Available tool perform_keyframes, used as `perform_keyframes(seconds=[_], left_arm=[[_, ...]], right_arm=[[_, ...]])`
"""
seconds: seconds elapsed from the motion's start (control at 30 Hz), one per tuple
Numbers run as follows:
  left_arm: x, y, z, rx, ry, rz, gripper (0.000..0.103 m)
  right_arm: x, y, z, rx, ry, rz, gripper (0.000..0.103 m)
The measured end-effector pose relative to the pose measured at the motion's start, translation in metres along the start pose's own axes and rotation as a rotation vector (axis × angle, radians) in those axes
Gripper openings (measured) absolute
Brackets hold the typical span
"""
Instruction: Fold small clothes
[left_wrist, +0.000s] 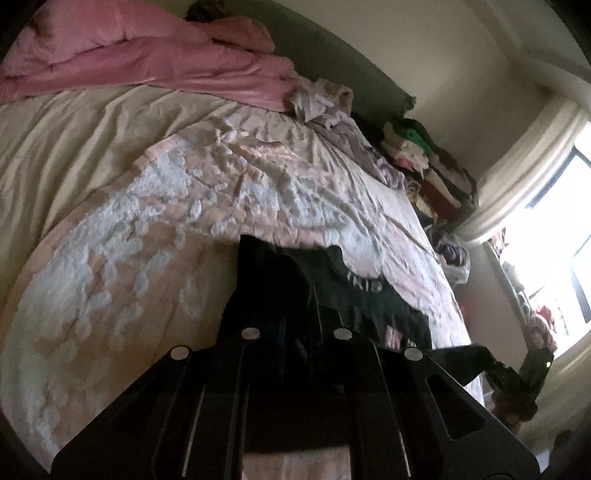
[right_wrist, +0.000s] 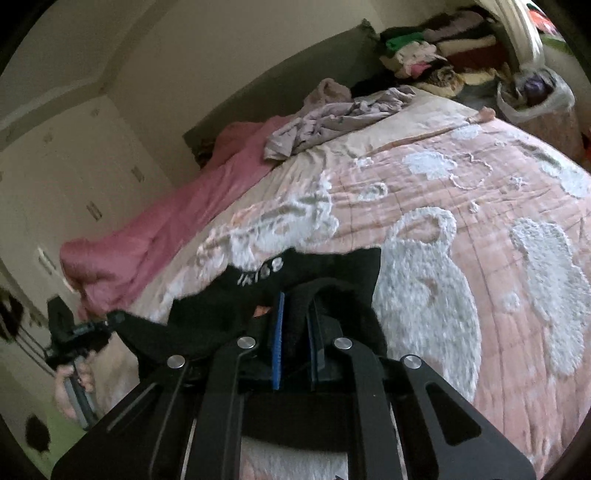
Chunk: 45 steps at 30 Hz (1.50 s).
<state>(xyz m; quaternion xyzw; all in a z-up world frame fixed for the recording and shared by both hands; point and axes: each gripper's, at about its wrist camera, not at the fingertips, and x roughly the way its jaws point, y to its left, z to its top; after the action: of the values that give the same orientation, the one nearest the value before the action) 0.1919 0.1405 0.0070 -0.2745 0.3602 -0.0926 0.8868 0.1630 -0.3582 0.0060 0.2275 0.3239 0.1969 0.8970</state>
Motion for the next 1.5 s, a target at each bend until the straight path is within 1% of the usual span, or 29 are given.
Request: perform_keyframes(seconds=[0.03, 0.1, 0.2, 0.4, 0.47, 0.5, 0.53, 0.57, 0.6, 0.63, 0.7, 0.8, 0.83, 0.93, 1.0, 1.07, 1.13, 1.23, 1.4, 1.5], left_arm=[[0.004, 0.001, 0.003, 0.0, -0.001, 0.009, 0.002], [0.013, 0.001, 0.01, 0.002, 0.002, 0.025, 0.002], [0.028, 0.003, 0.018, -0.002, 0.01, 0.05, 0.002], [0.062, 0.018, 0.021, -0.019, 0.053, 0.11, 0.003], [0.069, 0.022, 0.02, -0.021, 0.063, 0.115, 0.004], [0.072, 0.024, 0.019, -0.016, 0.066, 0.113, 0.005], [0.073, 0.024, 0.018, -0.009, 0.066, 0.103, 0.008], [0.072, 0.024, 0.018, 0.001, 0.059, 0.093, 0.011], [0.069, 0.023, 0.017, 0.012, 0.048, 0.079, 0.02], [0.065, 0.022, 0.016, 0.02, 0.036, 0.069, 0.032], [0.054, 0.02, 0.017, 0.037, -0.013, 0.078, 0.041], [0.032, 0.016, 0.017, 0.055, -0.078, 0.064, 0.041], [0.027, 0.013, 0.015, 0.081, -0.088, 0.06, 0.041], [0.015, -0.002, 0.001, 0.2, -0.093, 0.065, 0.041], [0.018, -0.009, -0.011, 0.251, -0.051, 0.085, 0.041], [0.024, -0.016, -0.02, 0.306, -0.007, 0.09, 0.041], [0.033, -0.028, -0.029, 0.386, 0.021, 0.128, 0.041], [0.043, -0.038, -0.041, 0.458, 0.056, 0.151, 0.041], [0.067, -0.036, -0.05, 0.481, 0.122, 0.161, 0.041], [0.077, -0.031, -0.048, 0.466, 0.151, 0.172, 0.041]], right_arm=[[0.006, -0.004, 0.006, 0.021, -0.002, 0.007, 0.01], [0.017, -0.013, 0.015, 0.054, 0.0, -0.015, 0.01], [0.035, -0.023, 0.023, 0.091, 0.018, -0.021, 0.01], [0.064, -0.04, 0.026, 0.125, 0.061, -0.062, 0.01], [0.071, -0.045, 0.024, 0.134, 0.067, -0.074, 0.012], [0.073, -0.047, 0.022, 0.137, 0.066, -0.075, 0.015], [0.074, -0.049, 0.02, 0.137, 0.062, -0.08, 0.018], [0.073, -0.05, 0.019, 0.133, 0.056, -0.091, 0.037], [0.072, -0.052, 0.019, 0.126, 0.045, -0.109, 0.053], [0.069, -0.053, 0.019, 0.113, 0.026, -0.132, 0.053], [0.062, -0.055, 0.02, 0.097, 0.007, -0.149, 0.053], [0.046, -0.052, 0.02, 0.047, -0.031, -0.178, 0.053], [0.041, -0.049, 0.019, 0.022, -0.037, -0.185, 0.053], [0.024, -0.034, 0.015, -0.117, -0.033, -0.237, 0.053], [0.014, -0.025, 0.011, -0.215, 0.002, -0.234, 0.053], [0.013, -0.021, 0.007, -0.269, 0.034, -0.244, 0.053], [0.023, -0.014, 0.001, -0.322, 0.084, -0.244, 0.051], [0.046, 0.004, -0.012, -0.389, 0.159, -0.199, 0.051], [0.088, 0.035, -0.025, -0.468, 0.255, -0.123, 0.05], [0.118, 0.041, -0.021, -0.489, 0.297, -0.168, 0.046]])
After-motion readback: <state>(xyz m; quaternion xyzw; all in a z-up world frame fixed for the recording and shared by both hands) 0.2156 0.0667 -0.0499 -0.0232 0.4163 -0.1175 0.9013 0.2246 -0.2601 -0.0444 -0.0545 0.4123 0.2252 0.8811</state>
